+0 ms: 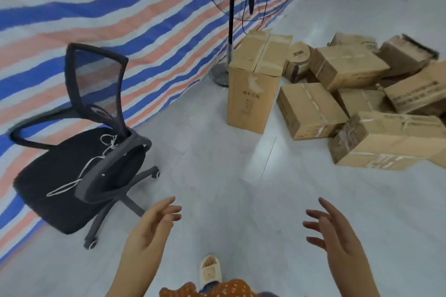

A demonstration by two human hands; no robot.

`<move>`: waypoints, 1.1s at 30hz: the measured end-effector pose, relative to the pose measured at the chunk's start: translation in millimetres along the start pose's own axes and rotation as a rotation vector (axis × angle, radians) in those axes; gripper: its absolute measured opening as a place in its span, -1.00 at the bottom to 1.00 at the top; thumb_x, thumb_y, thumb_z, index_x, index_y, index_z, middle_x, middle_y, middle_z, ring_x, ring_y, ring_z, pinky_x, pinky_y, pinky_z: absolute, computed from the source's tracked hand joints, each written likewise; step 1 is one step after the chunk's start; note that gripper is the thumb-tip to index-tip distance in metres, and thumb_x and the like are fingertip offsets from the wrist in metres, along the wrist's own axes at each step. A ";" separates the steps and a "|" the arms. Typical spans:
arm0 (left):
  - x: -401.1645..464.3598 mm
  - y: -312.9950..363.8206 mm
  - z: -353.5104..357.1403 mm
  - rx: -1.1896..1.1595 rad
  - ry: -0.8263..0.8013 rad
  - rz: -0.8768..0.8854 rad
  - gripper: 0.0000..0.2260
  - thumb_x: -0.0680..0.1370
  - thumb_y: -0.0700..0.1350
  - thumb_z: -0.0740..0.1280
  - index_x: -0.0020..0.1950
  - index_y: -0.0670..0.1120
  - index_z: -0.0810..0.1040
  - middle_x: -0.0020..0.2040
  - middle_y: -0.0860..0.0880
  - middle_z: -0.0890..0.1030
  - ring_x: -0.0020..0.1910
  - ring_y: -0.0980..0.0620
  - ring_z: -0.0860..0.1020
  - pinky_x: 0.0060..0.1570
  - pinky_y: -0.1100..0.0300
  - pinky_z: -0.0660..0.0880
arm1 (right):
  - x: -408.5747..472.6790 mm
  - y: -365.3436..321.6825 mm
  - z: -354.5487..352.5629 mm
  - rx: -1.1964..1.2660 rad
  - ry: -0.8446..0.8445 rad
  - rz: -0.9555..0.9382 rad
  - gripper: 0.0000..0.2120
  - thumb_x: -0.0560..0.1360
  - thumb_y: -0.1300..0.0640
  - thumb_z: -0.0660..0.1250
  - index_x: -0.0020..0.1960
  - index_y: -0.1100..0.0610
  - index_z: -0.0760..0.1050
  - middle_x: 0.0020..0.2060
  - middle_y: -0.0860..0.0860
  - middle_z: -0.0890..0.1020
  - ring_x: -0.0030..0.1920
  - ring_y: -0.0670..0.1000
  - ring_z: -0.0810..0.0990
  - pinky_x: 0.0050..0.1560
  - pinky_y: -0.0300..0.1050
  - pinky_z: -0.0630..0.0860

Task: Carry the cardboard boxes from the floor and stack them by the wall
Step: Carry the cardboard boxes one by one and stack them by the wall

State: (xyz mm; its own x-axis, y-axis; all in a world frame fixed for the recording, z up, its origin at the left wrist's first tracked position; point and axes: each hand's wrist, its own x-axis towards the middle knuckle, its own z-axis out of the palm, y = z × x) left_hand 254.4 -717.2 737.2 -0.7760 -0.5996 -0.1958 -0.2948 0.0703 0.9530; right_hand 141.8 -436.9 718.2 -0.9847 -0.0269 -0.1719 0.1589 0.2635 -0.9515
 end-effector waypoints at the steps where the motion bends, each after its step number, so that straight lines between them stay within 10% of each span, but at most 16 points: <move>1: 28.0 8.8 3.1 0.018 -0.023 0.014 -0.72 0.59 -0.30 0.20 0.10 0.04 0.57 -0.01 0.08 0.67 -0.04 0.13 0.64 0.01 0.14 0.50 | 20.1 -7.7 9.0 -0.006 0.014 0.000 -0.71 0.60 0.22 0.13 0.23 -0.06 0.41 0.02 0.01 0.62 -0.10 -0.09 0.64 -0.15 -0.18 0.60; 11: 239.6 61.0 70.7 0.113 -0.130 0.014 -0.71 0.59 -0.29 0.19 0.09 0.08 0.54 -0.05 -0.01 0.67 -0.06 0.19 0.63 0.00 0.17 0.53 | 203.4 -38.9 45.7 -0.033 0.090 0.143 -0.71 0.61 0.22 0.09 0.31 0.07 0.37 0.11 0.12 0.56 -0.07 0.07 0.59 -0.17 -0.32 0.54; 17: 359.4 89.3 147.7 0.136 -0.034 -0.019 -0.73 0.62 -0.22 0.17 0.09 0.16 0.50 0.01 0.08 0.63 -0.02 0.19 0.61 0.09 0.10 0.47 | 367.9 -58.8 32.1 -0.028 0.059 0.131 -0.67 0.60 0.16 0.14 0.35 0.07 0.38 0.07 0.05 0.59 0.03 0.05 0.59 0.08 0.09 0.53; 33: 691.6 136.9 299.5 0.280 -0.162 -0.064 -0.79 0.64 -0.13 0.15 0.24 0.01 0.48 0.09 0.00 0.58 0.09 0.02 0.57 0.18 0.06 0.48 | 716.2 -87.4 73.2 -0.131 -0.062 0.192 -0.70 0.61 0.07 0.18 0.33 0.00 0.43 0.02 -0.13 0.58 0.01 -0.17 0.57 -0.07 -0.24 0.52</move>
State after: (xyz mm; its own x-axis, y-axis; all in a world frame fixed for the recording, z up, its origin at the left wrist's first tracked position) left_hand -489.7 -883.5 663.0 -0.8230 -0.4768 -0.3089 -0.4701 0.2664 0.8414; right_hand -572.2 -549.8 659.5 -0.9305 -0.0223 -0.3657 0.3283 0.3920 -0.8594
